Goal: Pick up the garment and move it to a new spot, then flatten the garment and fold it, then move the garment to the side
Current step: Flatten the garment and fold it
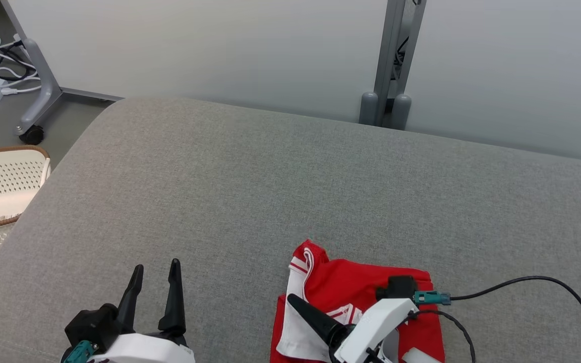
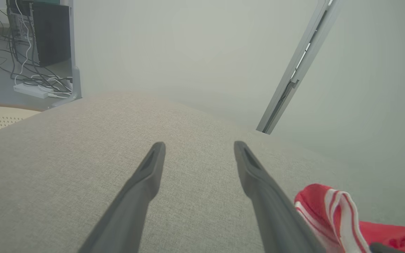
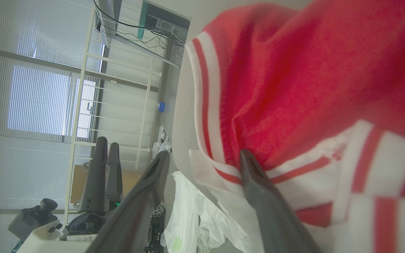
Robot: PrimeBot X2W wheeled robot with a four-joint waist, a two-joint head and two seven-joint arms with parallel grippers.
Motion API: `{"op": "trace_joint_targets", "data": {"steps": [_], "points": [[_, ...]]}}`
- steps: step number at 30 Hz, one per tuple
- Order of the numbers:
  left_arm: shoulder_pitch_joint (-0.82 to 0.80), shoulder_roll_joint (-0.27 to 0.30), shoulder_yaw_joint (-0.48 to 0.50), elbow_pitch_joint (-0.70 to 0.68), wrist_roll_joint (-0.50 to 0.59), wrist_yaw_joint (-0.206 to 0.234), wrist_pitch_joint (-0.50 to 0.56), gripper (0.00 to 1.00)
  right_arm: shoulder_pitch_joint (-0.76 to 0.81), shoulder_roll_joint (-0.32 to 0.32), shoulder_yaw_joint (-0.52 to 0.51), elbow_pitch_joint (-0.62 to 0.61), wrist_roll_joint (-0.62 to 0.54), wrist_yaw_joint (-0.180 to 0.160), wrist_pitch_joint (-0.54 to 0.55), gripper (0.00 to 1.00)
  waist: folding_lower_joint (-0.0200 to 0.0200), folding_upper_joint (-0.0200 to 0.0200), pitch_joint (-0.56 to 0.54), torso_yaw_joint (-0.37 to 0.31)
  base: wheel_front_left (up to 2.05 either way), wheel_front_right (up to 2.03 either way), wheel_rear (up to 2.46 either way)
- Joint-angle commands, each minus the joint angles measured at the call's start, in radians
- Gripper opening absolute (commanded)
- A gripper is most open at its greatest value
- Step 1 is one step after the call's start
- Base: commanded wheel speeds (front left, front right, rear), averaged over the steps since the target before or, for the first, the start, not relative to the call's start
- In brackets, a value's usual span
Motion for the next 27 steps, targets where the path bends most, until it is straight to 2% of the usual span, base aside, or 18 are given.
{"op": "trace_joint_targets", "data": {"steps": [1, 9, 18, 27], "points": [[0.001, 0.004, 0.004, 0.003, 0.001, 0.003, -0.004, 1.00, -0.016, -0.005, 0.011, -0.015, 0.013, 0.003, -0.011, 1.00, 0.0000, 0.0000, -0.006, -0.003, 0.00, 0.00, 0.00], [0.011, 0.004, 0.015, 0.006, 0.014, 0.000, -0.004, 1.00, -0.051, -0.006, 0.085, -0.063, 0.067, 0.003, -0.039, 1.00, 0.0000, 0.0000, -0.035, -0.017, 0.00, 0.00, 0.00], [0.019, 0.004, 0.037, 0.003, 0.023, -0.005, -0.004, 1.00, -0.092, -0.014, 0.089, -0.081, 0.112, 0.003, -0.072, 1.00, 0.0000, 0.0000, -0.064, -0.050, 0.00, 0.00, 0.00], [0.019, 0.004, 0.030, 0.008, 0.020, -0.009, -0.004, 1.00, -0.153, -0.023, 0.186, 0.054, 0.096, 0.003, -0.074, 1.00, 0.0000, 0.0000, -0.079, -0.050, 0.00, 0.00, 0.00]]}}
